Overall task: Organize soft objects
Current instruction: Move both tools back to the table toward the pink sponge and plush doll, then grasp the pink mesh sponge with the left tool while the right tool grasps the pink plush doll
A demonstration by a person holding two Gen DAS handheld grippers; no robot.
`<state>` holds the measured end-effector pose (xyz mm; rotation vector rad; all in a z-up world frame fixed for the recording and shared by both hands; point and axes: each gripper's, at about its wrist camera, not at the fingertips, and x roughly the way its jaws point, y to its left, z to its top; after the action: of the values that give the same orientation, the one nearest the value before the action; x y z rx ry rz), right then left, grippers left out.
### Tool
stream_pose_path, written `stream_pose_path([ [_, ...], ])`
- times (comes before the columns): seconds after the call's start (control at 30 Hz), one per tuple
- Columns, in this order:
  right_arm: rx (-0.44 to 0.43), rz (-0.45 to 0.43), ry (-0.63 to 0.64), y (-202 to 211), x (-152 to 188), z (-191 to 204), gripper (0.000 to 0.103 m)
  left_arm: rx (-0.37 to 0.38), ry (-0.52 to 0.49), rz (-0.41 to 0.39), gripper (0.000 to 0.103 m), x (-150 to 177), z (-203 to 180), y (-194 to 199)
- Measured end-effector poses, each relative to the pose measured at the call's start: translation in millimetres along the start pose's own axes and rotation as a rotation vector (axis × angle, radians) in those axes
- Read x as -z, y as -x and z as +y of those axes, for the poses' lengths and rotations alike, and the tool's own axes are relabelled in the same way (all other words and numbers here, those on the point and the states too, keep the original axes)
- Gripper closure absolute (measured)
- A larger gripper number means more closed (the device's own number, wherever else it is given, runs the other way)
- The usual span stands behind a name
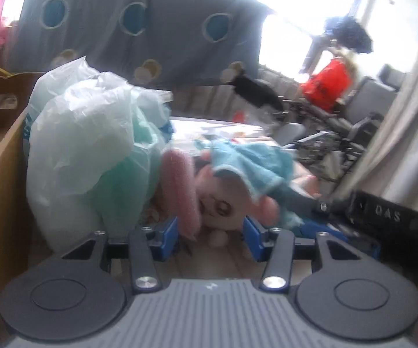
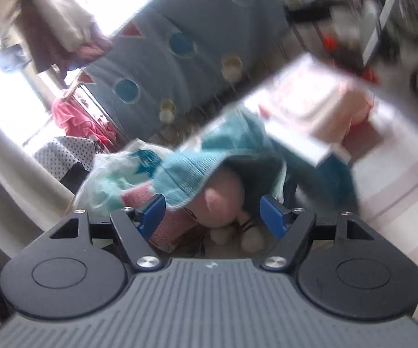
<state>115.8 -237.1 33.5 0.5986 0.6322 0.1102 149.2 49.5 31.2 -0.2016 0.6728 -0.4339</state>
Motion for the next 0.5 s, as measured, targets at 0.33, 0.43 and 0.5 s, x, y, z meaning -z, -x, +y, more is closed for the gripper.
stream_pose_path([
  [0.33,-0.005,-0.02,0.112,-10,11,11,0.03,-0.066,0.051,-0.012,0.076,-3,8,-24],
  [0.43,0.021,0.01,0.114,-10,8,13,0.027,-0.034,0.048,-0.005,0.076,3,10,-2],
  [0.5,-0.014,0.028,0.09,-14,6,9,0.027,-0.026,0.05,0.005,0.076,7,13,10],
])
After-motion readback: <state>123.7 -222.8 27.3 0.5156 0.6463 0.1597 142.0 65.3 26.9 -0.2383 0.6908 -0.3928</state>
